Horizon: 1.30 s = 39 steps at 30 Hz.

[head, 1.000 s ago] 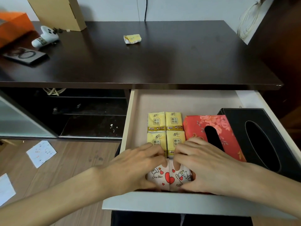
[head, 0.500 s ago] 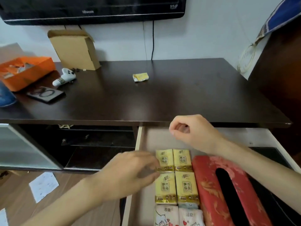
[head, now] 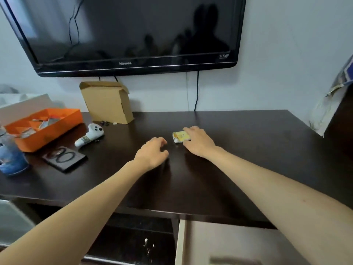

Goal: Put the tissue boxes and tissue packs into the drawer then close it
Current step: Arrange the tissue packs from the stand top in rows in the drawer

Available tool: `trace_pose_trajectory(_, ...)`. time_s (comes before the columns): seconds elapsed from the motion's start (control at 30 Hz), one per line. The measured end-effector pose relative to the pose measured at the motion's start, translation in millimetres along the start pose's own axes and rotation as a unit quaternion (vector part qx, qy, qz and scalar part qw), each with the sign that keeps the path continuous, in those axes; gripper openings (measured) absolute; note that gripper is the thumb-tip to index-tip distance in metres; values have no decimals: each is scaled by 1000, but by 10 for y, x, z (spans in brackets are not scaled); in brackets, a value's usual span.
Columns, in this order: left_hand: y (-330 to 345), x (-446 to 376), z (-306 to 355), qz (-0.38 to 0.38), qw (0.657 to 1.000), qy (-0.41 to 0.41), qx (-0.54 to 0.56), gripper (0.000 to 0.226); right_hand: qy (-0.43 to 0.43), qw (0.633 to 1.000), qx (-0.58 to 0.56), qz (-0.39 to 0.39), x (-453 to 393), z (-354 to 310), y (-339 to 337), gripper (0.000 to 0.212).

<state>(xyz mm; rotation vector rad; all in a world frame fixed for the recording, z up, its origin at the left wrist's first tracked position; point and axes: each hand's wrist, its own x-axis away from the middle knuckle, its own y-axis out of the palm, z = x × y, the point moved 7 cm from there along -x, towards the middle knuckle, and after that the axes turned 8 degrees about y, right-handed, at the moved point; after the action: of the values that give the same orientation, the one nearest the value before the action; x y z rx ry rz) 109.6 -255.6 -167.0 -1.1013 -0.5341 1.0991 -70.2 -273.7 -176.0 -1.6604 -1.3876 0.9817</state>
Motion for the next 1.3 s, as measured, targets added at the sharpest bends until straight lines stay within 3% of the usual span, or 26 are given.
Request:
trace_pose_trajectory(0.17,35,-331,-38,35,999,5,37,49,-30,999,27,-18,-146,67,137,34)
trace_pose_trajectory(0.33,201,-224,294,-6,993,116,-8,42,-124,990,-25,-65,346,293,8,7)
trace_pose_trajectory(0.43,355,-5,539,-38,985,163,-34,32,-127,988,-39,-81,681,455,-134,13)
trace_pose_trajectory(0.53,412,236,765,-11,983,181,-14,22,-95,993,-40,-63,968,586,-278,23)
trace_pose_trajectory(0.67,501,577,1090,5,976,215,14,14,-63,995,-55,-54,1322,714,-389,22)
trace_pose_trajectory(0.83,532,1019,1356,12,970,238,51,12,-100,988,-67,-97,1759,758,-492,26)
trace_pose_trajectory(0.97,469,1415,1404,6,969,236,71,17,-119,991,-41,-54,2092,765,-621,33)
trace_pose_trajectory(1.07,394,1849,1346,11,967,222,127,22,-108,989,-102,-25,2458,741,-706,34)
trace_pose_trajectory(1.3,355,3113,1182,-29,969,181,166,19,-97,987,-100,-86,3584,564,-498,34)
